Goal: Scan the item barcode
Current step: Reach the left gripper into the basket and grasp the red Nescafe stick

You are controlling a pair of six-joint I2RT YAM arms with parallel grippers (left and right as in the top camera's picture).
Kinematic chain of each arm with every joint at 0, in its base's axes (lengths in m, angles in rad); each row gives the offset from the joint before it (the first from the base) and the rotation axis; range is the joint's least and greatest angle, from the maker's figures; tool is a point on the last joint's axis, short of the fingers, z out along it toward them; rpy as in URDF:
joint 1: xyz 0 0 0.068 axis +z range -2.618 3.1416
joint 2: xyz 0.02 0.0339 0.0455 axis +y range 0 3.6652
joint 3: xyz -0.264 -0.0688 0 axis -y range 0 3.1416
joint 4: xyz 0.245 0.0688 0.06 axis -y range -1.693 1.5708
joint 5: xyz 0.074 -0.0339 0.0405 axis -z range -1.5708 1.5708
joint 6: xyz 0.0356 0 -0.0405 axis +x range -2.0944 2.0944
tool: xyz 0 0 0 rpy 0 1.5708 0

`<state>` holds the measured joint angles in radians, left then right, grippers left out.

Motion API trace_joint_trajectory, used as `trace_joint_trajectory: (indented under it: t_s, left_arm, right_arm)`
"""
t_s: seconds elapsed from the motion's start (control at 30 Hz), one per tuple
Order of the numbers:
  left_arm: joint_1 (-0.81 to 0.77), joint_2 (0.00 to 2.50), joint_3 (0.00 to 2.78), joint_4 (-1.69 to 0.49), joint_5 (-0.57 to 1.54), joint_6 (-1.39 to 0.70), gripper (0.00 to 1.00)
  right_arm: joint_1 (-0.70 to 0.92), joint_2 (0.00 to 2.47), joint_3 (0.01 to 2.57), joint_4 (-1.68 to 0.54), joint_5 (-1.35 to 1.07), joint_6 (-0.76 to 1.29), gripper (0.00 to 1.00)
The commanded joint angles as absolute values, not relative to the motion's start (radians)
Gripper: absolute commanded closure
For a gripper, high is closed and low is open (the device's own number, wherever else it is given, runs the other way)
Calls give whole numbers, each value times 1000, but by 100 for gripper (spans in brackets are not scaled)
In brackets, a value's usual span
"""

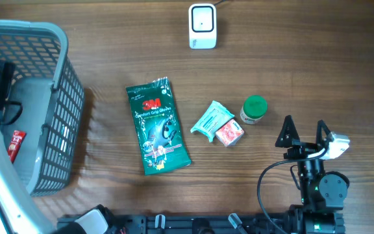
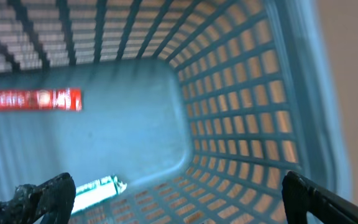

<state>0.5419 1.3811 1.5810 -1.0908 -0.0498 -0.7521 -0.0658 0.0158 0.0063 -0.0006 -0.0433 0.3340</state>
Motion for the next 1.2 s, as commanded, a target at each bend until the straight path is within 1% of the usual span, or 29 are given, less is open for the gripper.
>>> trace_joint_trajectory:
  t_s: [0.0,0.03,0.13,0.27,0.43,0.67,0.8,0.83,0.97,1.07,1.17]
  left_arm:
    - [547,1461,1555,-1136,-123,-989,0]
    - [547,1488,1546,-1153,-189,-1047,0]
    - [548,1526,1516,-1184,-288,-1143,0]
    - [548,1566,1411,-1173,-458,-1298,0]
    - [568,1577,1281,-1068,-592,-1340,0]
    - [655,1644,1260,-1028,-604,-1340,0]
    - [673,1704,1260,-1028,-604,-1330,0]
    - [672,1721,1260,-1024,-604,-1314,1]
    - [673,1791,1260,-1012,-604,-1313,11]
    - [673,1840,1260,-1009,-614,-1313,13]
    - [673,1885,1260,-1008,-670,-1314,19]
  right_arm:
    - [-60,14,5,3,-34,317,0]
    - [-60,14,5,3,-34,317,0]
    - [-60,14,5,3,-34,317,0]
    - [-60,14,5,3,-34,317,0]
    - [-60,14,5,3,-34,317,0]
    - [-60,14,5,3,-34,317,0]
    - [-60,14,5,3,-34,317,0]
    - [-60,14,5,3,-34,317,1]
    - [-60,14,5,3,-34,317,0]
    - [-60,14,5,3,-34,317,0]
    - [-60,14,5,3,-34,317,0]
